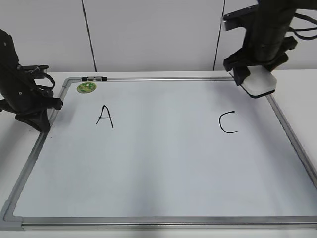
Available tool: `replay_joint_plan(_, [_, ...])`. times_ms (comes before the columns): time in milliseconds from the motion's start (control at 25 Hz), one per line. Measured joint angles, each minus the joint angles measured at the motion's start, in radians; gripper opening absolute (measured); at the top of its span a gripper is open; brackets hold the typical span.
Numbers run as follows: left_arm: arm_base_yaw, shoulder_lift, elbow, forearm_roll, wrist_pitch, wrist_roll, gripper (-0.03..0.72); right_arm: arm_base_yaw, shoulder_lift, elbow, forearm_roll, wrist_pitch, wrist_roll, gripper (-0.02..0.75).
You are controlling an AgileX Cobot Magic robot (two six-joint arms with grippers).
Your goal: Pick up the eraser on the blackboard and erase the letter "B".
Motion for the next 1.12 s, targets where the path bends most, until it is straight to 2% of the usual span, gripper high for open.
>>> replay_joint_plan(280, [0.0, 0.0, 0.0, 0.0, 0.0, 0.0, 0.042, -0.128, -0.091, 0.249, 0.147, -0.16, -0.066, 0.531])
replay_joint_plan(520, [0.0, 0.0, 0.0, 0.0, 0.0, 0.0, 0.042, -0.196, -0.111, 0.397, 0.262, -0.304, -0.138, 0.531])
replay_joint_plan(720, [0.0, 0.0, 0.0, 0.0, 0.0, 0.0, 0.042, -0.233, -0.111, 0.464, 0.304, -0.399, -0.163, 0.531])
replay_joint_plan(1120, [0.0, 0.0, 0.0, 0.0, 0.0, 0.0, 0.046, -0.241, -0.107, 0.49, 0.374, -0.493, -0.167, 0.531])
